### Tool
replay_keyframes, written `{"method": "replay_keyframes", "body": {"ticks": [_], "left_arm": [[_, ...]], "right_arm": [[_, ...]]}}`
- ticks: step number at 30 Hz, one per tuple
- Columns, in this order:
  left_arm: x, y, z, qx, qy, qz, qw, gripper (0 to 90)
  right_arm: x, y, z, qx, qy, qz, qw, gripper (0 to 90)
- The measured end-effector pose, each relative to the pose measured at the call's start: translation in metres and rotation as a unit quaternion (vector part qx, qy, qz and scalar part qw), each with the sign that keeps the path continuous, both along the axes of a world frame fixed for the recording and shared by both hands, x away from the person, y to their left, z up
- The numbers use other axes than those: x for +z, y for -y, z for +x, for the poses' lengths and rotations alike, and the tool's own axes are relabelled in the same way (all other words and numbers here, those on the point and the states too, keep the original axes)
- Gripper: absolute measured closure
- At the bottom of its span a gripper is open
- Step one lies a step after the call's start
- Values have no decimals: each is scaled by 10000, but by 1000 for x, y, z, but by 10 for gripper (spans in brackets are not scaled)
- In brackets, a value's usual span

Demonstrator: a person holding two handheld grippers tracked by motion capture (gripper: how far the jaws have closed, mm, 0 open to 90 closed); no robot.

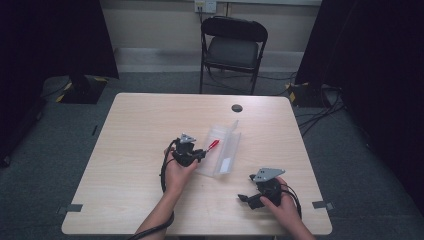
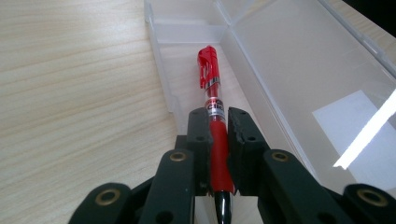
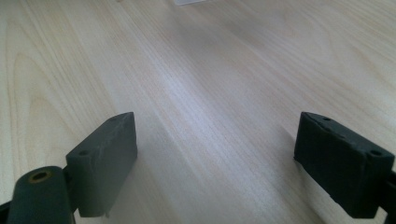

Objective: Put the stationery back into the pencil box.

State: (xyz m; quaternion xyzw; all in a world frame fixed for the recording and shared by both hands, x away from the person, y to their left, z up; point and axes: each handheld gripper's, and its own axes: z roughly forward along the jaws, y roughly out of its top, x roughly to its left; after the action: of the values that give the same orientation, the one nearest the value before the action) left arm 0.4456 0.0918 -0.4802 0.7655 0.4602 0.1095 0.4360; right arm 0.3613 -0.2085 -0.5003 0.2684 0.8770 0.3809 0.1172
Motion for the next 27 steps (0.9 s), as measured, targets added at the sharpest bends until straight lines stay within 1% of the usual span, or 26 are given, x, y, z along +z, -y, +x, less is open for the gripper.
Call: {"method": "replay_keyframes", "body": {"ticks": [7, 11, 12, 15, 17, 20, 21, 22, 24, 25, 27], "left_arm": [[-5, 8, 3, -54, -76, 1, 10000, 799], [-5, 11, 4, -63, -84, 5, 9999, 799], [-5, 11, 4, -84, -90, 35, 9999, 799], [-5, 12, 4, -85, -86, -1, 9999, 797], [-5, 11, 3, -140, -73, 6, 9999, 793], [-4, 9, 2, -123, -88, -87, 9998, 762], [-4, 9, 2, -138, -73, -81, 9998, 731], [-3, 8, 2, -152, -60, -44, 9999, 733], [-2, 7, 1, -164, -61, -60, 9998, 721], [-1, 5, -1, -147, 14, -58, 9999, 699], [1, 4, -2, -145, 19, -48, 9999, 685]], "right_arm": [[0, 0, 0, 1, -1, 1, 10000, 124], [0, 0, 0, 1, 0, 1, 10000, 124], [0, 0, 0, 1, 0, 1, 10000, 124], [0, 0, 0, 1, 0, 0, 10000, 124], [0, 0, 0, 2, 1, 1, 10000, 124], [0, 0, 0, 0, -2, 0, 10000, 124], [0, 0, 0, 1, 0, 1, 10000, 124], [0, 0, 0, 1, -1, 1, 10000, 124], [0, 0, 0, 0, -1, 0, 10000, 124], [0, 0, 0, 1, 0, 0, 10000, 124], [0, 0, 0, 2, -1, 1, 10000, 124]]}}
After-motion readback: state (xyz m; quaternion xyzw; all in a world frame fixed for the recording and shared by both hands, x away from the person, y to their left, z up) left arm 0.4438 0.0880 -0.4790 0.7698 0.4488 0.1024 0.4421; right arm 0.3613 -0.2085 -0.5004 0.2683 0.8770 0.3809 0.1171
